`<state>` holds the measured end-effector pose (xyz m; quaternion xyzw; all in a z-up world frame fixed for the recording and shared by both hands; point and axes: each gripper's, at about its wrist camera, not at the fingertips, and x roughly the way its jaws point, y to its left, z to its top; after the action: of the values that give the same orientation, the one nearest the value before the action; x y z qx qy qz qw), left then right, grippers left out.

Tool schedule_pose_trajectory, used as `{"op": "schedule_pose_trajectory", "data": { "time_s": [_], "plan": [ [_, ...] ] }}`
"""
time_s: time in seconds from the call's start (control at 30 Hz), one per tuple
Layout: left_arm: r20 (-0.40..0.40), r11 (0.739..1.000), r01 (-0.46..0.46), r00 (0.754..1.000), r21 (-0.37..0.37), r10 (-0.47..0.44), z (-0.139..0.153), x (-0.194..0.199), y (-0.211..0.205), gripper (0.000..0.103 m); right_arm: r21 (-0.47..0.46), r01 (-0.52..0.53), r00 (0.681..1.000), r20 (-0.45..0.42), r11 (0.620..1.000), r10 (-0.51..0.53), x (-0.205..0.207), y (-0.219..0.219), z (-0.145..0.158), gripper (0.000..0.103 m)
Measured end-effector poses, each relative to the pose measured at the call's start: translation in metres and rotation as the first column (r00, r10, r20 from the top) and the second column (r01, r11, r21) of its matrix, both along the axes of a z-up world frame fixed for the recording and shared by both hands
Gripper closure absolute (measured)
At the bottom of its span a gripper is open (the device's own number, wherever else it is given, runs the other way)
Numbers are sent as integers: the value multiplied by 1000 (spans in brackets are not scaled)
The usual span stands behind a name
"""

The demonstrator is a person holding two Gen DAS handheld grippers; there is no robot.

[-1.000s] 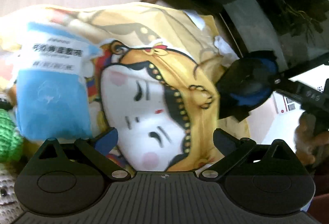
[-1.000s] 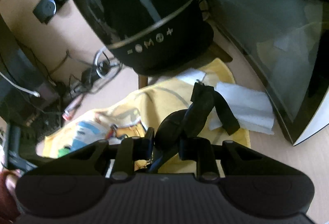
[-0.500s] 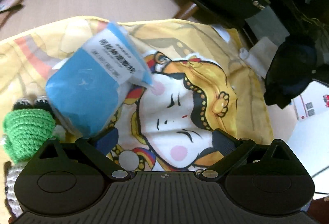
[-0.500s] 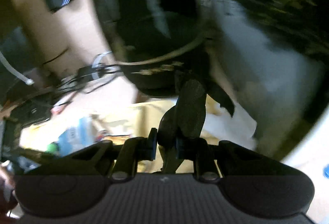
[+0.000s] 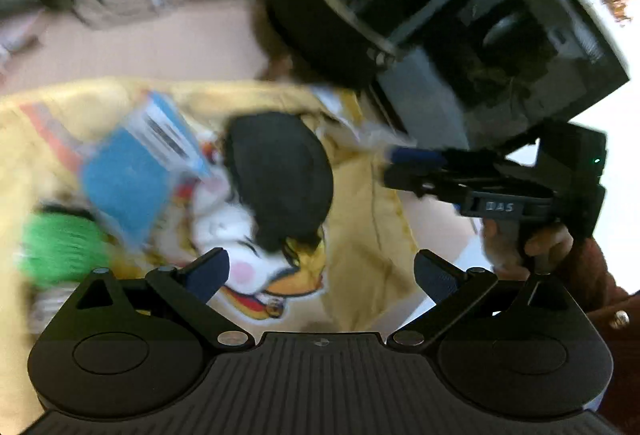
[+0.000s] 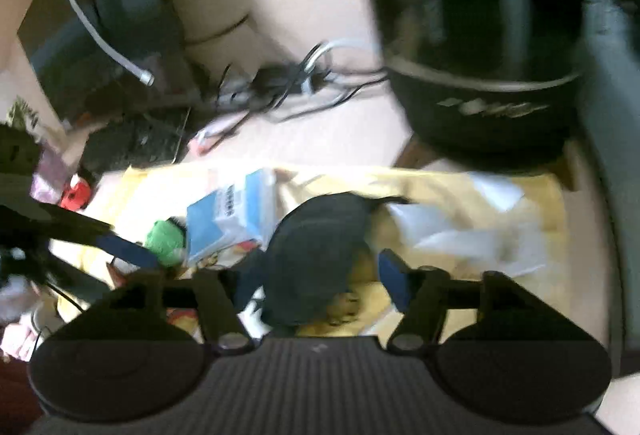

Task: Organize soft objects

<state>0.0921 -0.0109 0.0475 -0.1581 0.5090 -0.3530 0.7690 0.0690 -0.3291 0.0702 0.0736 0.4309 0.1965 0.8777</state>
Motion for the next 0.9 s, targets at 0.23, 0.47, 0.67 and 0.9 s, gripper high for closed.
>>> {"op": "schedule_pose_trajectory", "data": {
  "time_s": [0.23,0.47,0.67,0.9],
  "plan": [
    [-55,913,-384,917,136,394,-39,-1,154,2,-125,175,959,-203,977,-197,-22,-20,-68,69],
    [-111,834,-521,832,184,544,-83,-4,223,1,-250,179,956,-186,951,-229,-34,-1,-83,66],
    [-68,817,-540,824,200,562,-81,-6,244,2,-372,125,976,-121,920,-182,-47,10,-86,45],
    [-53,797,-547,816,255,576,-77,-5,251,2,-438,200,952,-127,877,-280,-50,-20,-85,40]
  ]
}}
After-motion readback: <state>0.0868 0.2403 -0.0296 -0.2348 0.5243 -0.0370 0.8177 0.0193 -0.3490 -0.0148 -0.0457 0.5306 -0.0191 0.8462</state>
